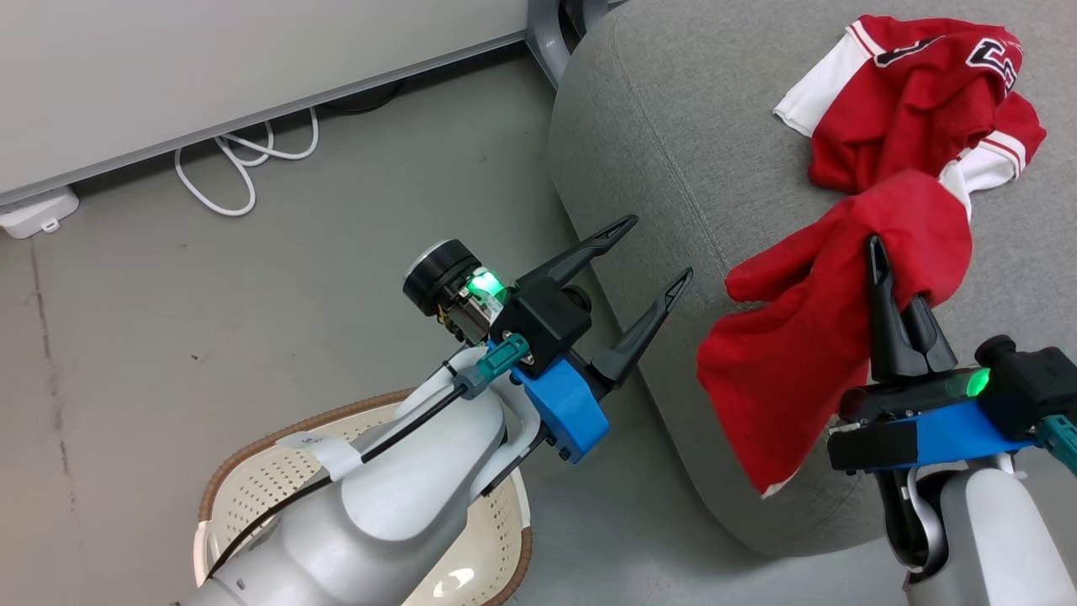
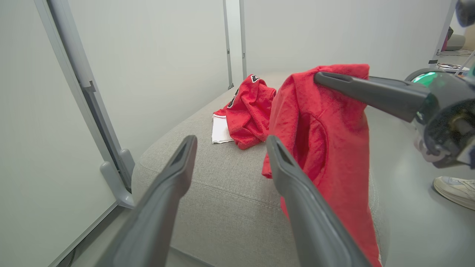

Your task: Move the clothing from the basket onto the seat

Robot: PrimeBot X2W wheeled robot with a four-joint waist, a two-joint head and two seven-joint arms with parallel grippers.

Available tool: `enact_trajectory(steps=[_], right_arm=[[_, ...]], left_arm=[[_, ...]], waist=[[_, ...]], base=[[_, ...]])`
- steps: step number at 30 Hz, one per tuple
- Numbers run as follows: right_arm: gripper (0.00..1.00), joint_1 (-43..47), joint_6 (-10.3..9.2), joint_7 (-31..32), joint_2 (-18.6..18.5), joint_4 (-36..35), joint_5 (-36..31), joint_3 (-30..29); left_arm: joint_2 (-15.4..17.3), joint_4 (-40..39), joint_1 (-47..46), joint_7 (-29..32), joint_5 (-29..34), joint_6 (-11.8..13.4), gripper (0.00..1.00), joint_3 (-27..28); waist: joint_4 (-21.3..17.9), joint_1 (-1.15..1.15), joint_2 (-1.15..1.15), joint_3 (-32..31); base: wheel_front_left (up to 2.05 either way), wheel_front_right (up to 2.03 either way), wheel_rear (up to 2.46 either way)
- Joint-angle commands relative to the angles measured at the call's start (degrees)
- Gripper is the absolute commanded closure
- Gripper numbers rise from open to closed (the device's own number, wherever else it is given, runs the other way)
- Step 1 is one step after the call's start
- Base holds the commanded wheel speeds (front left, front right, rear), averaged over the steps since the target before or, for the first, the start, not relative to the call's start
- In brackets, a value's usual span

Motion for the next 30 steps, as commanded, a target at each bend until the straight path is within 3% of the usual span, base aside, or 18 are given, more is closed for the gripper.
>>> enact_trajectory(steps=[1, 13, 18, 27, 30], right_arm=[[1.00, 0.9, 0.03, 0.0, 0.3, -0.5, -0.2, -0.2], [1.00, -2.3, 0.03, 0.0, 0.9, -1.1, -0.4, 0.6], [1.00, -9.1, 0.03, 0.0, 0.1, -1.6, -0.6, 0.1], [1.00, -25.1, 0.03, 0.0, -2.2, -5.8, -0.4, -7.3], [1.00, -30.9, 0.02, 0.0, -5.4, -6.8, -0.6, -10.4]], left_arm=[[0.1, 0.1, 0.5, -0.1, 0.2, -0.3, 0.00, 0.0], [0.9, -0.2, -0.6, -0.1, 0.5, 0.1, 0.00, 0.7], [1.8, -1.0, -2.8, 0.0, 0.7, 0.5, 0.00, 1.3], [3.7, -3.9, -7.7, 1.3, 2.4, 1.1, 0.00, 1.9], [4.6, -5.3, -9.7, 1.8, 3.3, 1.3, 0.00, 1.9]], waist=[[-0.1, 0.00, 0.00, 0.0], [0.1, 0.00, 0.00, 1.4], [0.6, 0.00, 0.00, 4.4], [3.0, 0.00, 0.00, 14.0], [3.9, 0.00, 0.00, 18.2]], base=[[0.00, 0.00, 0.00], [0.00, 0.00, 0.00], [0.00, 0.00, 0.00], [0.00, 0.00, 0.00], [0.00, 0.00, 0.00]])
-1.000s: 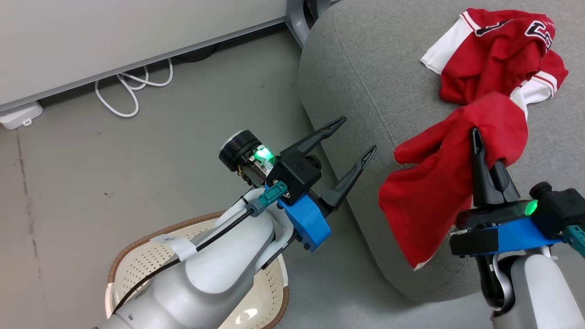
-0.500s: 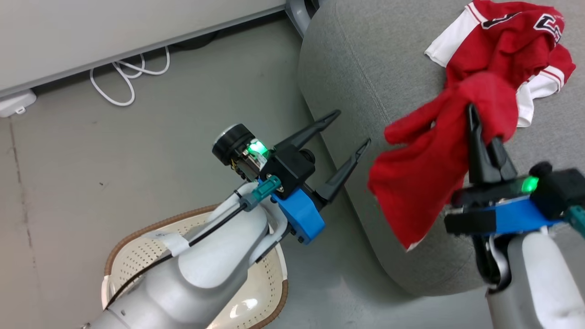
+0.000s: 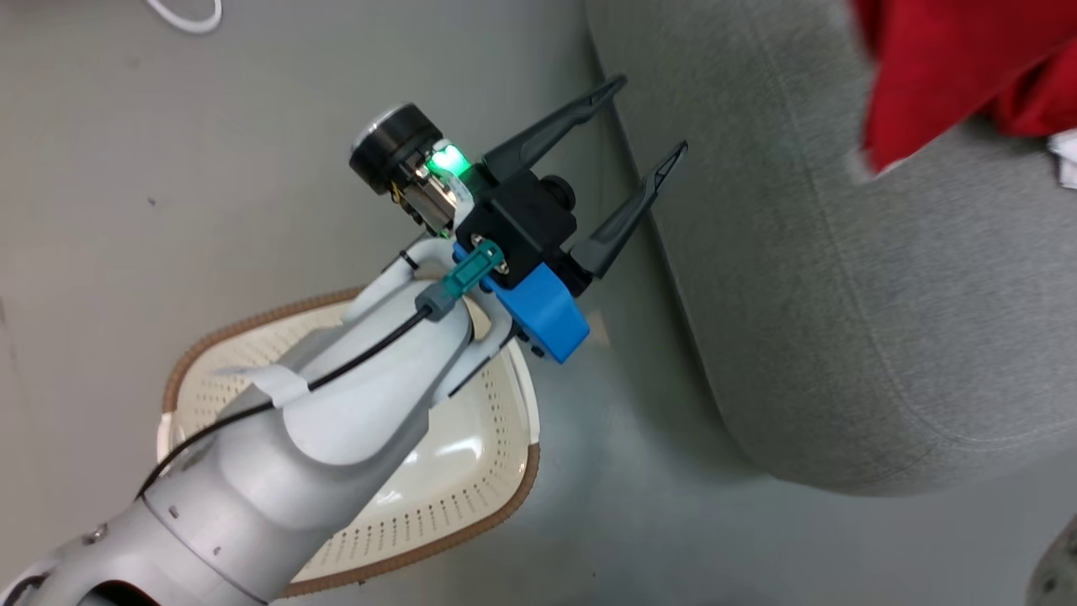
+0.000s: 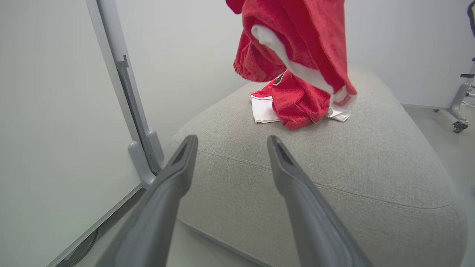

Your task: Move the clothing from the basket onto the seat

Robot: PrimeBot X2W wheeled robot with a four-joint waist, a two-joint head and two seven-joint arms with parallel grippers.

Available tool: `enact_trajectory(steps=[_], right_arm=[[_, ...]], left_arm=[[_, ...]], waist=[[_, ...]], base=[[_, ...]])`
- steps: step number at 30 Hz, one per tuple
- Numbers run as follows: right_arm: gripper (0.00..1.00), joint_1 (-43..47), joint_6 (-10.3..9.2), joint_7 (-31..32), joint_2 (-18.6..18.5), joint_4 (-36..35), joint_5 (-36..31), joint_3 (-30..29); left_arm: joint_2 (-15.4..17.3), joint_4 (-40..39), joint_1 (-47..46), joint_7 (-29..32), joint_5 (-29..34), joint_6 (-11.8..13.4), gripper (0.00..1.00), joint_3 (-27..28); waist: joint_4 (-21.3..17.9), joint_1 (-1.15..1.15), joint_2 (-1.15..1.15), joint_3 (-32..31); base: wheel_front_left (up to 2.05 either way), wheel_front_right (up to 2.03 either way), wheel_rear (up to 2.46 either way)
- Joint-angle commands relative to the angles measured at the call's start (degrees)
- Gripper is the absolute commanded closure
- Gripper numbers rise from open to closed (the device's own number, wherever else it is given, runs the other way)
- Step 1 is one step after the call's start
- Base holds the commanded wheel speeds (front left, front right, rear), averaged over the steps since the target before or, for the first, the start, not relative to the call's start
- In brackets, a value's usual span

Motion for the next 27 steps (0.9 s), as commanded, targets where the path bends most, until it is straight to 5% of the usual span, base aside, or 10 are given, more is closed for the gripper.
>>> enact_trajectory(steps=[1, 7, 16, 27], right_arm=[[1.00, -1.4, 0.01, 0.0, -0.8, -0.2, 0.2, -0.8], [1.00, -10.3, 0.01, 0.0, -8.5, 1.8, 0.9, -7.9], [1.00, -13.9, 0.01, 0.0, -18.1, 14.5, 0.2, -14.9], [1.00, -9.3, 0.02, 0.0, -11.6, 27.3, -3.7, -18.9]], left_arm=[[0.5, -0.2, -1.0, 0.1, 0.4, 0.3, 0.00, 0.1], [1.7, -2.3, -4.0, 0.9, 1.6, 0.5, 0.00, 0.1], [2.1, -4.2, -6.3, 1.8, 2.5, 0.4, 0.00, -0.8], [3.6, -5.3, -6.9, 2.5, 2.5, 0.8, 0.00, -1.0]], waist=[[1.6, 0.00, 0.00, 4.4], [1.5, 0.00, 0.00, 10.6], [1.2, 0.00, 0.00, 16.3], [1.1, 0.00, 0.00, 18.7]], base=[[0.00, 0.00, 0.00], [0.00, 0.00, 0.00], [0.00, 0.00, 0.00], [0.00, 0.00, 0.00]])
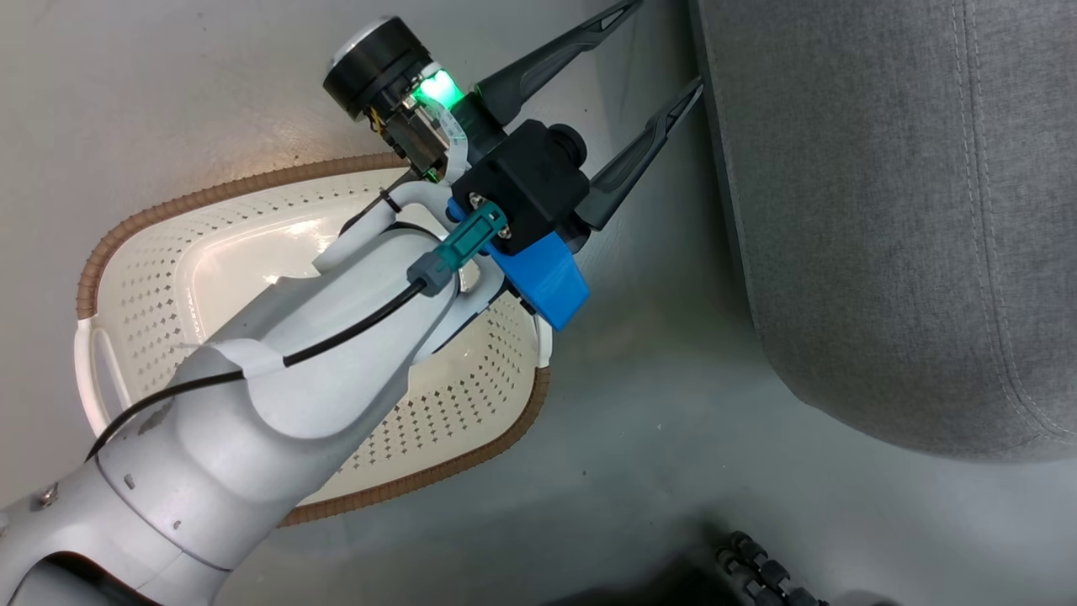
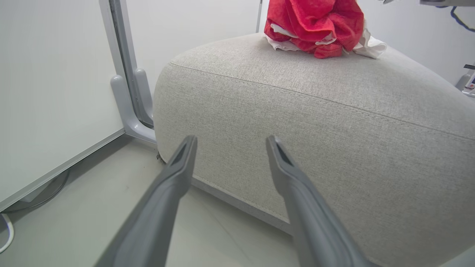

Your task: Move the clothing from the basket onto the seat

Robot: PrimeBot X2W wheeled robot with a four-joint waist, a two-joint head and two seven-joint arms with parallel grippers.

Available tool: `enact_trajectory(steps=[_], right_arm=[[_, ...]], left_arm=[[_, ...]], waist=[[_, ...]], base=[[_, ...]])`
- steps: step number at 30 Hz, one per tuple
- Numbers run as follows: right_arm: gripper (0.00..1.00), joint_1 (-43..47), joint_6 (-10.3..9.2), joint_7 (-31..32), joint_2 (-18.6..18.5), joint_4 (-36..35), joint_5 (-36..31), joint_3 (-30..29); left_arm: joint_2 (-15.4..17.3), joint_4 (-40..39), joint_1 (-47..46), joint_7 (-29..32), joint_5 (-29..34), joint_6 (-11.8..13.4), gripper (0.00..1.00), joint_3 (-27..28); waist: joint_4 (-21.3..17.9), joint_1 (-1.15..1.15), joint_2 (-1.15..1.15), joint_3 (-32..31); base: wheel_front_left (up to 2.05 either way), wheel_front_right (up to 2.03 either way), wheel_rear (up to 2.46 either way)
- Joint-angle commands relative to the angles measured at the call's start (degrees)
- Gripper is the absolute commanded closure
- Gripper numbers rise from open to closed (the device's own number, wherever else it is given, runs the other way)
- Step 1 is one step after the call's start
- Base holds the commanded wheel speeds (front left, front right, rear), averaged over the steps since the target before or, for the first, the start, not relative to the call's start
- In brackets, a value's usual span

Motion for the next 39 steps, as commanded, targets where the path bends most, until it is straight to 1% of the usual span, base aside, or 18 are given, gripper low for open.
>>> enact_trajectory(steps=[1, 4, 5, 8, 9, 10, 11, 15, 21, 26, 29, 33, 39], right_arm=[[1.00, 0.4, 0.03, 0.0, 1.0, 0.9, -0.7, 0.2], [1.00, -1.7, 0.02, 0.0, 2.7, 4.4, -3.2, -0.2], [1.00, -1.2, 0.02, 0.0, 2.8, 5.0, -3.2, -0.3], [1.00, -0.1, 0.02, 0.0, 3.5, 4.3, -2.7, -0.8], [0.84, 0.4, 0.02, 0.0, 3.6, 3.5, -2.5, -0.9], [0.53, 1.3, 0.02, 0.0, 3.5, 2.9, -2.4, -1.0], [0.00, 2.3, 0.02, 0.0, 3.5, 2.4, -2.2, -1.0], [0.00, 6.0, 0.02, 0.0, 3.7, -0.5, -1.3, -0.5], [0.00, 15.5, 0.02, 0.0, 6.2, -7.0, 0.1, -0.5], [0.00, 22.9, 0.02, 0.0, 8.8, -12.4, 0.2, 1.0], [0.00, 26.4, 0.02, 0.0, 10.1, -15.0, 0.7, 3.5], [0.00, 31.3, 0.02, 0.0, 10.9, -18.6, 1.5, 7.0], [0.00, 38.6, 0.02, 0.0, 12.5, -22.7, 2.3, 12.7]], left_arm=[[0.3, -0.2, -0.9, 0.1, 0.0, 0.3, 0.00, 0.2], [0.4, -0.5, -0.9, 0.2, 0.0, 0.5, 0.00, 0.1], [0.5, -0.6, -0.9, 0.2, 0.0, 0.6, 0.00, 0.1], [0.3, -0.5, -0.8, 0.1, -0.2, 0.8, 0.00, -0.1], [0.3, -0.4, -0.7, -0.1, -0.3, 0.9, 0.00, -0.1], [0.2, -0.3, -0.5, -0.3, -0.4, 1.0, 0.00, -0.1], [0.2, -0.1, -0.2, -0.5, -0.5, 1.0, 0.00, -0.1], [-0.1, 0.6, 0.8, -1.5, -1.1, 1.3, 0.00, -0.1], [-0.8, 2.3, 3.4, -3.3, -2.4, 1.8, 0.00, 0.5], [-1.3, 3.9, 7.1, -4.2, -4.0, 2.3, 0.00, 1.7], [-1.4, 4.2, 10.0, -4.5, -5.1, 2.9, 0.00, 3.5], [-1.4, 2.2, 14.6, -4.5, -5.4, 3.5, 0.00, 7.3], [-1.4, -0.7, 22.4, -4.6, -4.4, 4.4, 0.00, 14.8]], waist=[[0.1, -0.01, 0.00, 0.2], [0.3, -0.01, 0.00, 0.5], [0.3, -0.01, 0.00, 0.6], [0.6, -0.01, 0.00, 0.5], [0.6, -0.01, 0.00, 0.4], [0.7, -0.01, 0.00, 0.1], [0.7, -0.01, 0.00, -0.3], [0.6, -0.01, 0.00, -2.7], [0.5, -0.01, 0.00, -8.5], [0.6, -0.01, 0.00, -15.2], [0.8, -0.01, 0.00, -19.4], [1.9, -0.01, 0.00, -24.4], [4.1, -0.01, 0.00, -30.8]], base=[[0.00, 0.00, 0.00], [0.00, 0.00, 0.00], [0.00, 0.00, 0.00], [0.00, 0.00, 0.00], [0.00, 0.00, 0.00], [0.00, 0.00, 0.00], [0.00, 0.00, 0.00], [0.00, 0.00, 0.00], [0.00, 0.00, 0.00], [0.00, 0.00, 0.00], [0.00, 0.00, 0.00], [0.00, 0.00, 0.00], [0.00, 0.00, 0.00]])
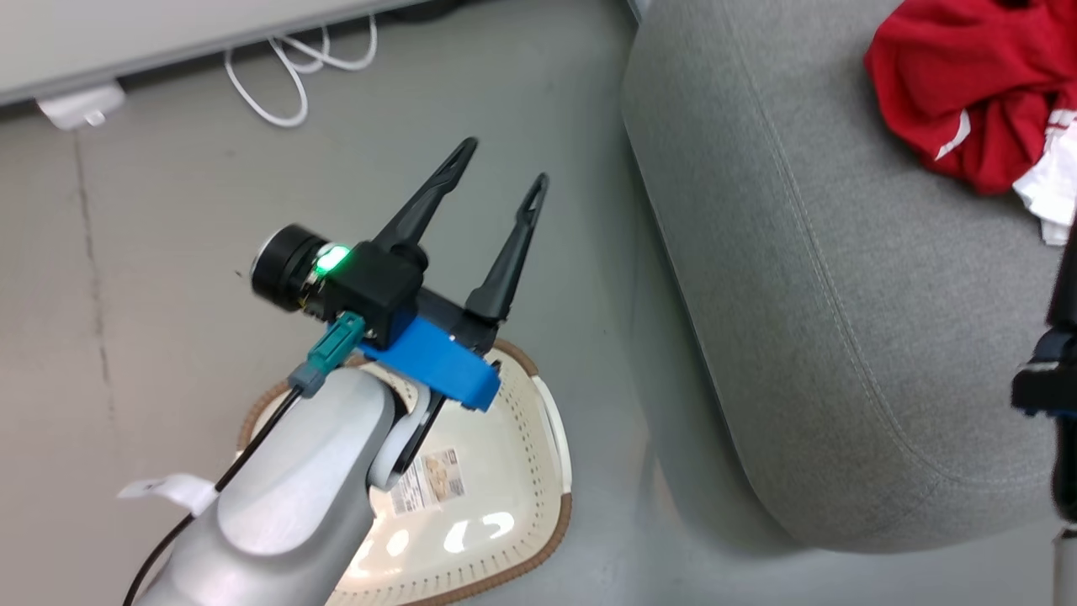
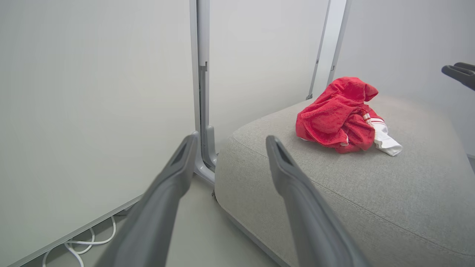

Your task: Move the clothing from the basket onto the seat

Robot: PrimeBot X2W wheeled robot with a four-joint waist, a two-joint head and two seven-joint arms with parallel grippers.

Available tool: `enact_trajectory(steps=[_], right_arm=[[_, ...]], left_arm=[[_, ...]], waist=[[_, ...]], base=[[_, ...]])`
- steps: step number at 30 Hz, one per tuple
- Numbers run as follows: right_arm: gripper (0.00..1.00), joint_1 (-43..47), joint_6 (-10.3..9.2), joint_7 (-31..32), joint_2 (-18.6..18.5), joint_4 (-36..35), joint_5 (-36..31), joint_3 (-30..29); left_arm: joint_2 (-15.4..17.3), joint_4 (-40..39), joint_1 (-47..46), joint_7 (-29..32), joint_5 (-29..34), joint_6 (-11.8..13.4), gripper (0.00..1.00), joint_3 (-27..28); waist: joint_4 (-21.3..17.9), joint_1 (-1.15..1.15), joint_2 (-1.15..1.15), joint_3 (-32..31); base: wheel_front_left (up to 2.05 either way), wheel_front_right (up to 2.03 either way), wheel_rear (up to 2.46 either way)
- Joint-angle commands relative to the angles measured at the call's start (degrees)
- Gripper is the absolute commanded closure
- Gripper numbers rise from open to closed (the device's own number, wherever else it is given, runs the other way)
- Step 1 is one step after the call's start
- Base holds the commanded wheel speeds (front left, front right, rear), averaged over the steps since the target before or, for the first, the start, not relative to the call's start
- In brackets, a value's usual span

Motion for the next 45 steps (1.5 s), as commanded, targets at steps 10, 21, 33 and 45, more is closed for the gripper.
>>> enact_trajectory(steps=[10, 21, 33, 45], right_arm=[[0.00, 10.2, 0.02, 0.0, 2.6, -3.0, 0.1, 7.3], [0.00, 16.0, 0.02, 0.0, 4.7, -2.7, 1.5, 11.9], [0.00, 19.1, 0.02, 0.0, 6.0, -0.1, 1.0, 13.8], [0.00, 20.1, 0.02, 0.0, 6.2, 3.4, 2.8, 15.6]], left_arm=[[-1.4, -4.6, 14.3, -0.2, 4.3, -0.7, 0.00, 15.0], [-5.2, -8.8, 26.4, -0.2, 10.4, -2.6, 0.00, 27.8], [-8.4, -8.0, 33.9, -0.2, 14.4, -4.6, 0.00, 35.3], [-10.2, -6.7, 36.4, -0.2, 16.5, -6.0, 0.00, 38.2]], waist=[[6.1, 0.01, 0.00, -12.4], [10.9, 0.01, 0.00, -18.1], [13.2, 0.01, 0.00, -21.4], [14.8, 0.01, 0.00, -22.3]], base=[[0.00, 0.00, 0.00], [0.00, 0.00, 0.00], [0.00, 0.00, 0.00], [0.00, 0.00, 0.00]])
